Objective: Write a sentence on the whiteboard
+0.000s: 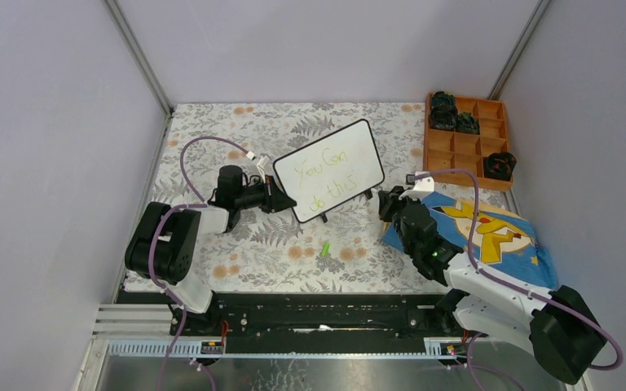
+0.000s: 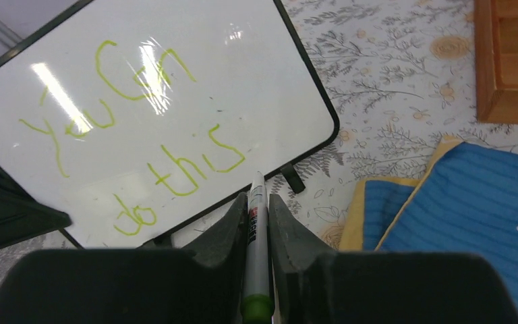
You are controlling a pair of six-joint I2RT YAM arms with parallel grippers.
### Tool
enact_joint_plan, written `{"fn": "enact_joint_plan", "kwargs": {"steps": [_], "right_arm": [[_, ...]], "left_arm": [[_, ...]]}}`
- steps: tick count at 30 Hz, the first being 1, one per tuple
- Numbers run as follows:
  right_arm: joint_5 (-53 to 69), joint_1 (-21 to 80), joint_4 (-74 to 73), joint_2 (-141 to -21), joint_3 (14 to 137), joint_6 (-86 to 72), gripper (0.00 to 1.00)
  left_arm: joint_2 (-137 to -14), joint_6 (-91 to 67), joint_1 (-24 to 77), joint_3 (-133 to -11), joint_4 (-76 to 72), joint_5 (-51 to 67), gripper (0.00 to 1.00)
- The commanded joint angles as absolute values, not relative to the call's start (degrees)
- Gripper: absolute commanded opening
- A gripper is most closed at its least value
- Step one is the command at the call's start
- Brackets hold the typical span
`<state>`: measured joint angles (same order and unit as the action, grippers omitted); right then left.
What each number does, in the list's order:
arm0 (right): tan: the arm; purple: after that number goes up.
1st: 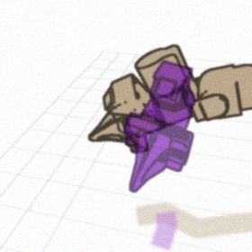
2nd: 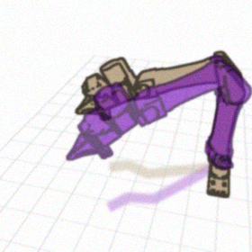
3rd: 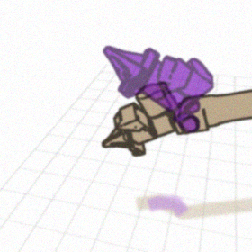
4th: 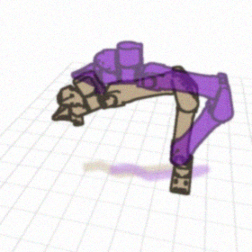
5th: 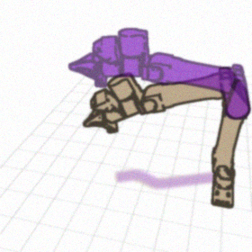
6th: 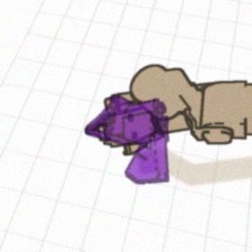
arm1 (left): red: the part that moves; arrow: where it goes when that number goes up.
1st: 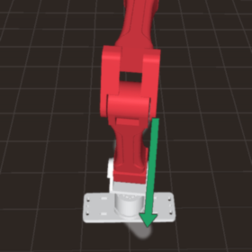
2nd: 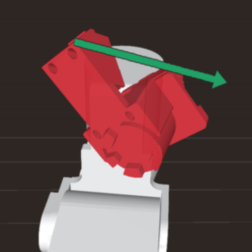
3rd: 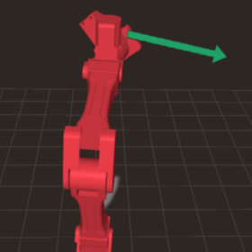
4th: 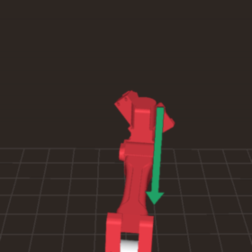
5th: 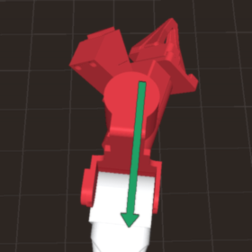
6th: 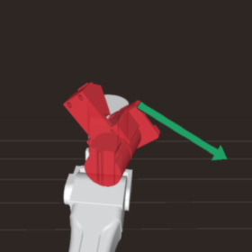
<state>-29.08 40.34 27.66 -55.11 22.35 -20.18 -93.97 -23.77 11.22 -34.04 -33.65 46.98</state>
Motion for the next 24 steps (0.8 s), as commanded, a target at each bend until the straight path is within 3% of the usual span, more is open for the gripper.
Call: {"fn": "enact_joint_plan", "kwargs": {"steps": [1,8,24], "right_arm": [[-34.7,40.0,38.0,-58.0,21.1,-24.0,0.00],[-33.1,39.1,46.8,-64.0,20.5,-26.1,0.00],[-26.3,37.8,49.9,-71.1,22.4,-26.1,0.00]], "left_arm": [[-95.4,-21.8,11.4,-34.0,-28.0,41.4,0.00],[-95.1,-21.7,11.4,-34.1,-27.9,41.4,0.00],[-95.1,-21.7,11.4,-34.2,-27.8,41.3,0.00]]}}
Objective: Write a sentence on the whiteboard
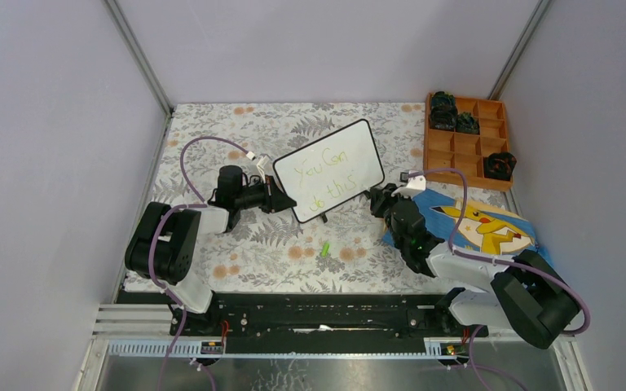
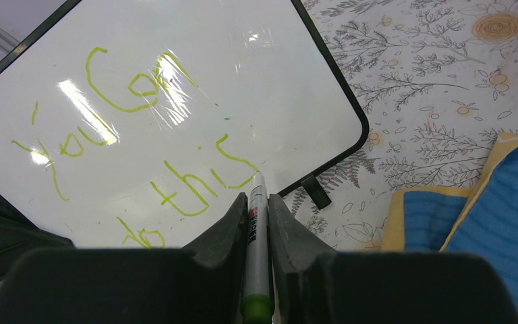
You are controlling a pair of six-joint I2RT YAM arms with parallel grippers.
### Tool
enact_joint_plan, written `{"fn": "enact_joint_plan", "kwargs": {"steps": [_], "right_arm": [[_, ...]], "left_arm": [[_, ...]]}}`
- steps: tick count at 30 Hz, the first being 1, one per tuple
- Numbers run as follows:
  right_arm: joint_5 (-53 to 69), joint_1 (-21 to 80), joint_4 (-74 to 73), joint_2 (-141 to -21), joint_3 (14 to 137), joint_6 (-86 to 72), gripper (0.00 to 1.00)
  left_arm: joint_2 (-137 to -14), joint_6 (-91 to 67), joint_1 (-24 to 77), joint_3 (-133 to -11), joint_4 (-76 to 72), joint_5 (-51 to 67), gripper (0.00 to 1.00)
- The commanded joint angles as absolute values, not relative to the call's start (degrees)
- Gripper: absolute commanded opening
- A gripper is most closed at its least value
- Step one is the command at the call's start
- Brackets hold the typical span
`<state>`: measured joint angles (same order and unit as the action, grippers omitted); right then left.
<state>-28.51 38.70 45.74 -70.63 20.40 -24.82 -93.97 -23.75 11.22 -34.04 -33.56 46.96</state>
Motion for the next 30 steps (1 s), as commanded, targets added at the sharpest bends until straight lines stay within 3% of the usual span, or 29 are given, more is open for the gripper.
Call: {"fn": "enact_joint_plan", "kwargs": {"steps": [1,30], "right_arm": [[-26.1,37.6,49.9,-71.2,22.3,-26.4,0.00],[-23.8,33.2,54.0,-78.2,24.2,-31.6,0.00]], "left_arm": [[-95.1,-21.7,11.4,-34.2,-27.8,41.3,0.00],[-95.3,-21.8,11.4,-34.2,-27.9,41.2,0.00]]}}
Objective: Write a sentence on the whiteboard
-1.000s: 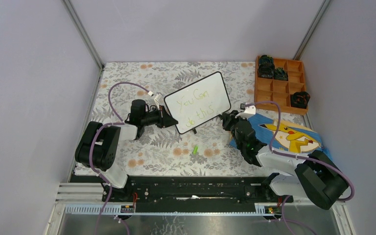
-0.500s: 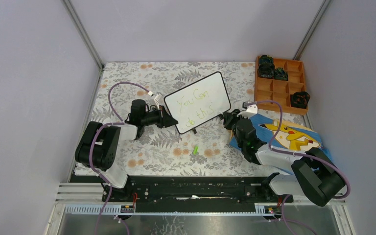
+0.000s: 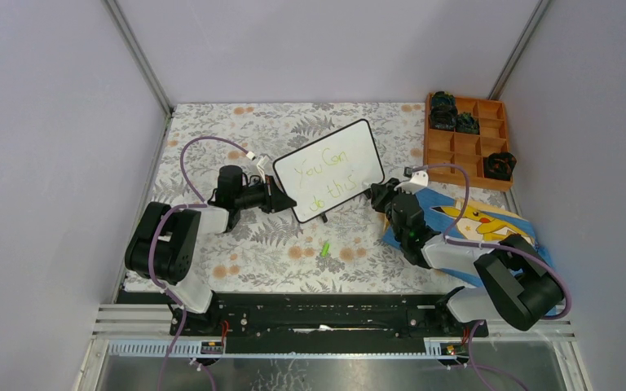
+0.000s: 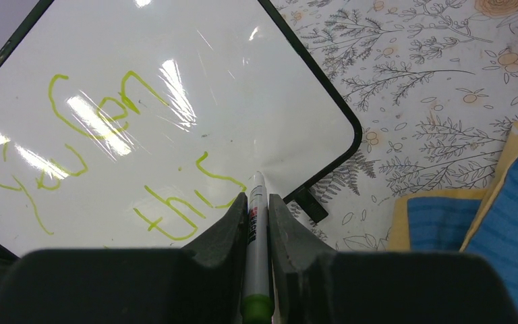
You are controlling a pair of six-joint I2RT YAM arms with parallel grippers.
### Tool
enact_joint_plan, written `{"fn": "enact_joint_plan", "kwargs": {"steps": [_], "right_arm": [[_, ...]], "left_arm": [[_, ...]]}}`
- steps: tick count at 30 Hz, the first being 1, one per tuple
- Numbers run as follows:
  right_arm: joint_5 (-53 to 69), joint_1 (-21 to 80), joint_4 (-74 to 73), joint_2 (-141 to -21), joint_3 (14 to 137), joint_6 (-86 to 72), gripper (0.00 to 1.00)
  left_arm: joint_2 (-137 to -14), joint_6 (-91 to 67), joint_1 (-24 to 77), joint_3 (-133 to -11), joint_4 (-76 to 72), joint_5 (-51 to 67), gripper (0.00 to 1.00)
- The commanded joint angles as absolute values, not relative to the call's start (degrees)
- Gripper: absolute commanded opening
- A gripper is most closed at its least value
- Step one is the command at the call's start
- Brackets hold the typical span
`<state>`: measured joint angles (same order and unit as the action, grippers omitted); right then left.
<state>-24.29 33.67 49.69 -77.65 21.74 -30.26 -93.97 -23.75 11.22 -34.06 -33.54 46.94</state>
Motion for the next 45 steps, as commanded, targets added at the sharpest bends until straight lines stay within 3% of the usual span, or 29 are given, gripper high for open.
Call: {"fn": "enact_joint_plan", "kwargs": {"steps": [1,45], "right_arm": [[-23.8,33.2,54.0,-78.3,24.2,-31.6,0.00],[-24.2,31.8,50.0,-81.0,25.1,-32.4,0.00]], "left_arm": [[-95.4,-21.8,11.4,-34.2,-27.9,41.1,0.00],[-95.3,-21.7,11.5,-34.1,-27.7,41.0,0.00]]}}
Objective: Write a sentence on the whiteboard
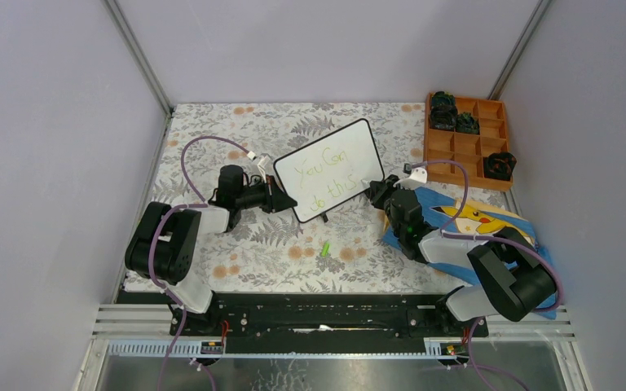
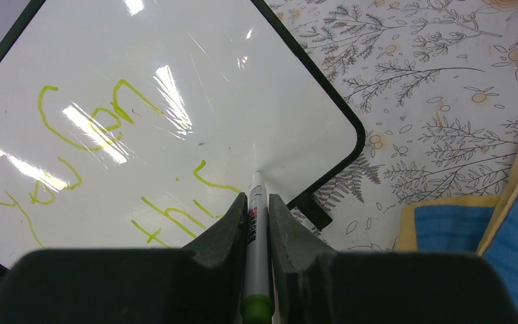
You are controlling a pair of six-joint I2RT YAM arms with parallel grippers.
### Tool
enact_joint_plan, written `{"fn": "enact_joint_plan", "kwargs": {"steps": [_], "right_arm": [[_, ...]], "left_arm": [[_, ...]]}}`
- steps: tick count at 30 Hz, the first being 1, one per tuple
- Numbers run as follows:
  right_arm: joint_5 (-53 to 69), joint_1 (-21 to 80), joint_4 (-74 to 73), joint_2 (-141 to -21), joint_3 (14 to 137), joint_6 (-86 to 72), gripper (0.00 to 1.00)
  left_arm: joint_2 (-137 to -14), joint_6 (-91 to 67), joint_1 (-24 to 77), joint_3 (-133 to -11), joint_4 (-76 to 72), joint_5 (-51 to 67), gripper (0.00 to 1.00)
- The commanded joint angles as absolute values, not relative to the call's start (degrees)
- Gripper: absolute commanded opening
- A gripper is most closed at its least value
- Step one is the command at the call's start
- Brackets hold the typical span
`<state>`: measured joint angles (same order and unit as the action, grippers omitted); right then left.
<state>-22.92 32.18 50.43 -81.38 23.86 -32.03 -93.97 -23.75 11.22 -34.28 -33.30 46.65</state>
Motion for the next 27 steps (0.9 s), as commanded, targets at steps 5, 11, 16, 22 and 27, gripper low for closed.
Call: {"fn": "enact_joint_plan", "kwargs": {"steps": [5,11,16,22,27], "right_arm": [[-24.6,31.8,49.0,-80.3,24.7,-32.3,0.00],[-24.7,31.8,48.8,-78.8,24.0,-32.3,0.00],[-23.7,31.8,47.3,-74.8,24.8,-32.6,0.00],[-20.8,31.8,42.3,-67.1,27.3,-32.9,0.00],[-15.9,31.8,34.3,-60.5,29.7,-32.2,0.00]], "left_arm": [[-95.3,-21.7,11.5,-34.1,-27.8,41.0,0.00],[-95.1,-21.7,11.5,-34.1,-27.9,41.0,0.00],[-94.9,-21.7,11.6,-33.9,-28.0,40.8,0.00],[-94.4,-21.8,11.6,-33.8,-28.6,40.6,0.00],[-93.7,-21.6,11.7,-33.2,-28.8,39.6,0.08]]}}
